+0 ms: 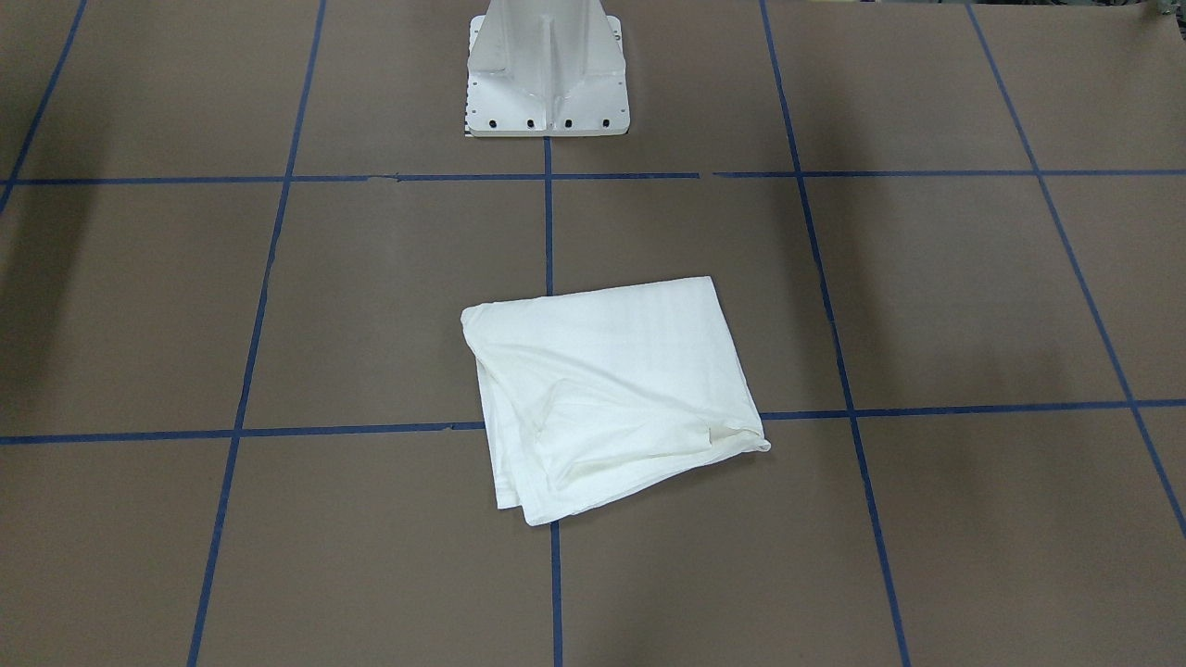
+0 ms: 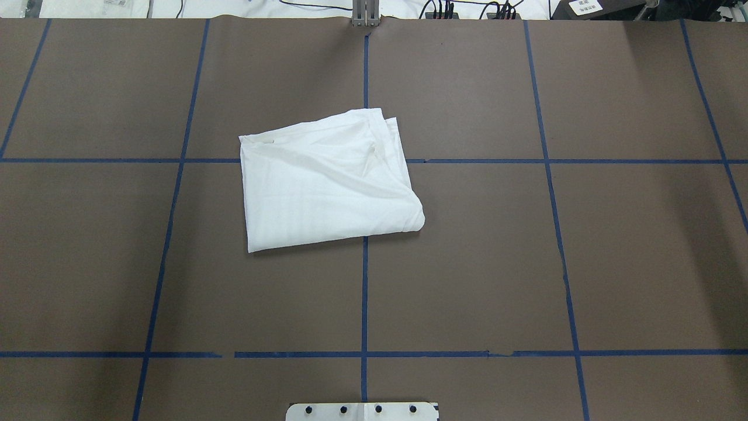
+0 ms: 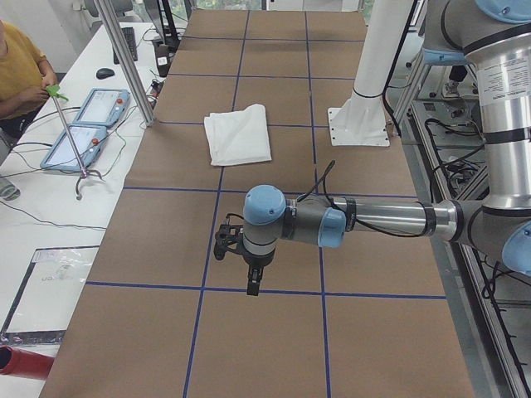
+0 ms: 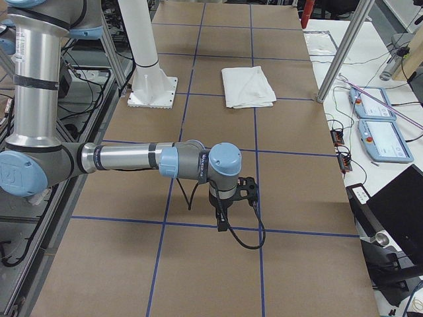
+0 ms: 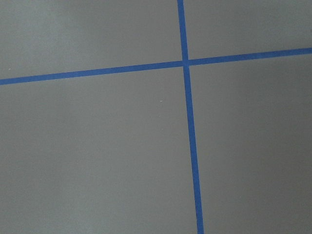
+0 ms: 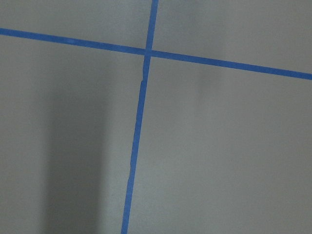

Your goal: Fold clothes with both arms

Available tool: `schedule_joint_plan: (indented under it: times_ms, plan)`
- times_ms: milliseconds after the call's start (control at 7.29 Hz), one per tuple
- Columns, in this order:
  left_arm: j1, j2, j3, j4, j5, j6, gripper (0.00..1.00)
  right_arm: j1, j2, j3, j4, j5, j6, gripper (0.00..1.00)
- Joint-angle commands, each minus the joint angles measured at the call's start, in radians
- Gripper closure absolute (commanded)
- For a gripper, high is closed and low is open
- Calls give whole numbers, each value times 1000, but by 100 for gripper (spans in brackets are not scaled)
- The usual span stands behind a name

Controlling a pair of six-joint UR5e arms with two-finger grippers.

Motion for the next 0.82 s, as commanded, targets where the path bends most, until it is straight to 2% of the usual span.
schedule_joint_plan:
  times_ms: [0,274,548,685]
  plan:
    - [2,-1,-11,-3,-3,0,0,-2,-2,-7,-3,3,2,0]
    - [2,-4,-13,-9,-3,2,0,-2,-5,-12,0,-2,0,0]
    - [3,-15,-22,-11,-3,3,0,-2,8,-15,2,-60,58,0]
    - [3,-18,-22,-9,-3,5,0,-2,15,-15,2,-58,49,0]
